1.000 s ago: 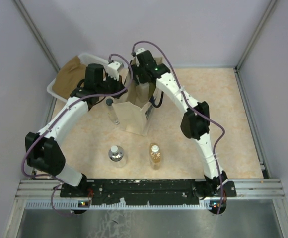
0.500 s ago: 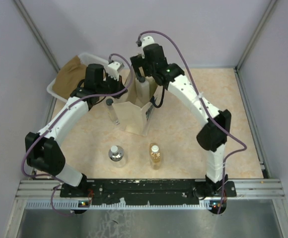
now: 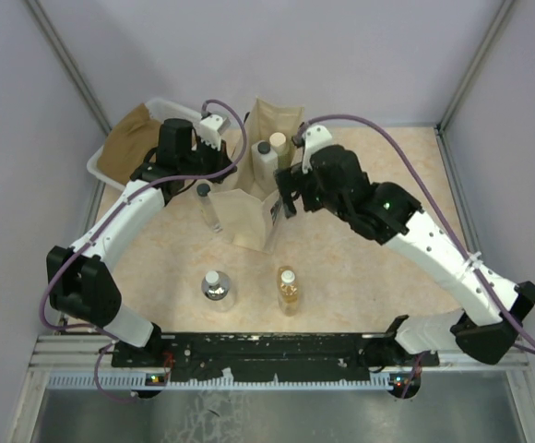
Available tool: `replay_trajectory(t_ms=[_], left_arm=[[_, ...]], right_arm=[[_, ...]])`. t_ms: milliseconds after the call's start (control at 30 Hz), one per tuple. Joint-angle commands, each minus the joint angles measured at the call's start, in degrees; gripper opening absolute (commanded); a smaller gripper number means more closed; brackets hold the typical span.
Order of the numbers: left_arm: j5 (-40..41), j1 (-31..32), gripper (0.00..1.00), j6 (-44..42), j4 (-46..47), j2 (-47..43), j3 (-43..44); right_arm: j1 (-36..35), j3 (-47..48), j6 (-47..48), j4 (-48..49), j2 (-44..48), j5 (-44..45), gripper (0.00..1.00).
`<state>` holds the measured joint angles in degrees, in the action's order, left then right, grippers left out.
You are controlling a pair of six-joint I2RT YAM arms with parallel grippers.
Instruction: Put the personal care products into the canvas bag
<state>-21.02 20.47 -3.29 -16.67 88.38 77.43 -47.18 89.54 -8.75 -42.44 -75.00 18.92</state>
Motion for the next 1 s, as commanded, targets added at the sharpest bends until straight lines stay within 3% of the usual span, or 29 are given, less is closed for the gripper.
replay_trajectory(t_ms=[0,400,800,867,967], left_arm=[[-0.87,-0.34,0.0,-0.5,-0.03,0.42,0.95],[-0.78,-0.43,0.0,-0.45,-0.22,2.17,2.03],[-0.97,-0.45,0.0,-0.14,0.03,1.58,1.18],[-1.04,-0.44,0.0,-0.11,0.22,1.53,0.99],[-1.05,-0.43,0.0,-0.04,0.49,1.53,0.72]], right_arm=[[-5.08,-6.77,-7.74,-6.39,4.47,-3.41,0.99],[-18.56,-19.67,-20.37,-8.5,3.79,-5.35,0.99],[-23.34,-23.82,-24.71,-6.3,-3.96,-3.1,0.98],[-23.38,-24.12,-24.65,-5.97,-4.5,-2.3,0.94],[-23.42,-24.19,-24.52,-5.9,-5.04,-1.42,0.79]])
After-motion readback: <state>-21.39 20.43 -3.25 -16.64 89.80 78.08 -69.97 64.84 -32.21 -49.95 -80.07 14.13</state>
